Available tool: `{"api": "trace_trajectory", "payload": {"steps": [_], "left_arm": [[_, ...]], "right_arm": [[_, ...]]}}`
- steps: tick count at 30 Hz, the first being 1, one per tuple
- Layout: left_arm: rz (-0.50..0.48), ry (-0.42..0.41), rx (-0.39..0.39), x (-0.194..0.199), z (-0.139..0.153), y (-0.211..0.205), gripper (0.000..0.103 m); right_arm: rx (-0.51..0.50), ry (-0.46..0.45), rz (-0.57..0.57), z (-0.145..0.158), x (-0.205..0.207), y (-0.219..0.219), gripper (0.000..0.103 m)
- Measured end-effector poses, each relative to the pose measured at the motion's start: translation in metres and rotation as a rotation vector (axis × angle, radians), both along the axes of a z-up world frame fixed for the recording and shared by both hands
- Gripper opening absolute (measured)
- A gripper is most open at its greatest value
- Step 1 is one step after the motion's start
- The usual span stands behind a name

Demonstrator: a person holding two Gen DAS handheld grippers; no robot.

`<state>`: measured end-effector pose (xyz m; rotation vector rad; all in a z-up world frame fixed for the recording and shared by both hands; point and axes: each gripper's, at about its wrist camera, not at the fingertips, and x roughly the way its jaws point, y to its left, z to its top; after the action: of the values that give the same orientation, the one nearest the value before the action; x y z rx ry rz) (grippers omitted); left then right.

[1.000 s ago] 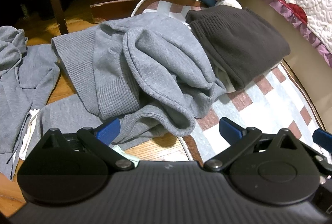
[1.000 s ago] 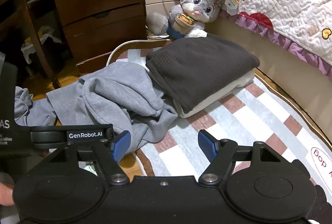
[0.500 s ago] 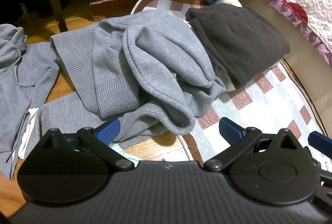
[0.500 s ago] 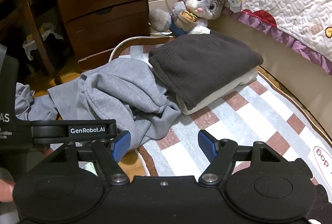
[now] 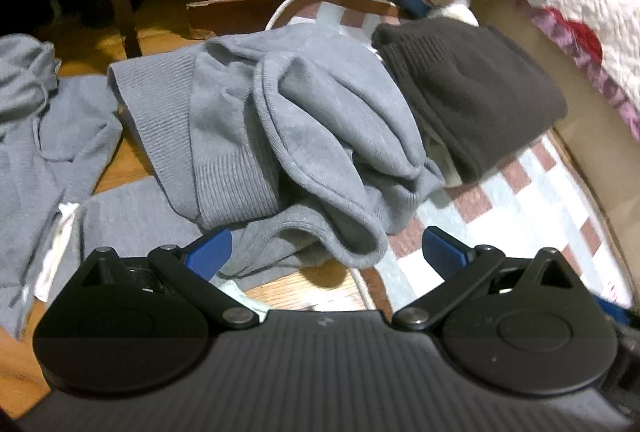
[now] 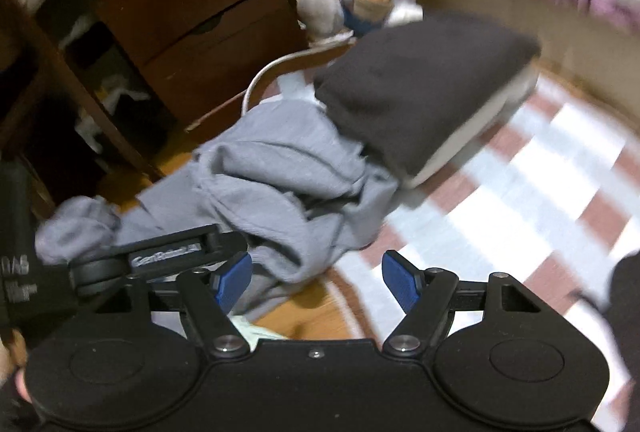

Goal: Fold clothes

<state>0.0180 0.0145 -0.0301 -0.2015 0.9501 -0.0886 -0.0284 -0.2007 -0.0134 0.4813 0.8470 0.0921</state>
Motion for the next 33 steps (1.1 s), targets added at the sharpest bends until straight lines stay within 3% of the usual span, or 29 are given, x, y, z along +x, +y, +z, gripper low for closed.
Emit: {"api": "trace_trajectory", "payload": {"steps": [4, 9, 12, 14, 16, 18, 22, 29, 32, 33], "left_arm": [[0.103, -0.033, -0.017, 0.006, -0.013, 0.019, 0.103], [0.198, -0.001, -0.088, 0.022, -0.041, 0.051, 0.103], [0.26, 0.029, -0.163, 0.032, -0.065, 0.076, 0.097], [0.308, 0.058, -0.226, 0.036, -0.083, 0.093, 0.088], [0.348, 0.093, -0.268, 0.04, -0.1, 0.106, 0.071], [0.368, 0.106, -0.293, 0.041, -0.112, 0.114, 0.063], [0.352, 0.127, -0.351, 0.047, -0.129, 0.116, 0.063], [0.308, 0.175, -0.488, 0.056, -0.157, 0.105, 0.063], [0.316, 0.169, -0.483, 0.058, -0.163, 0.098, 0.064], [0.324, 0.16, -0.487, 0.057, -0.166, 0.096, 0.068]], "right_arm": [[0.13, 0.062, 0.012, -0.016, 0.035, -0.008, 0.077], [0.227, 0.152, 0.032, -0.039, 0.086, 0.0, 0.079], [0.197, 0.157, 0.043, -0.046, 0.116, 0.005, 0.079], [0.179, 0.137, 0.065, -0.047, 0.137, 0.009, 0.079], [0.161, 0.087, 0.109, -0.045, 0.159, 0.014, 0.079], [0.095, 0.041, 0.142, -0.043, 0.179, 0.02, 0.079], [0.016, 0.036, 0.16, -0.054, 0.221, 0.023, 0.079], [-0.033, 0.083, 0.043, -0.089, 0.261, 0.013, 0.079], [0.004, 0.138, 0.007, -0.114, 0.272, 0.01, 0.079], [0.041, 0.161, 0.002, -0.123, 0.273, 0.01, 0.079]]}}
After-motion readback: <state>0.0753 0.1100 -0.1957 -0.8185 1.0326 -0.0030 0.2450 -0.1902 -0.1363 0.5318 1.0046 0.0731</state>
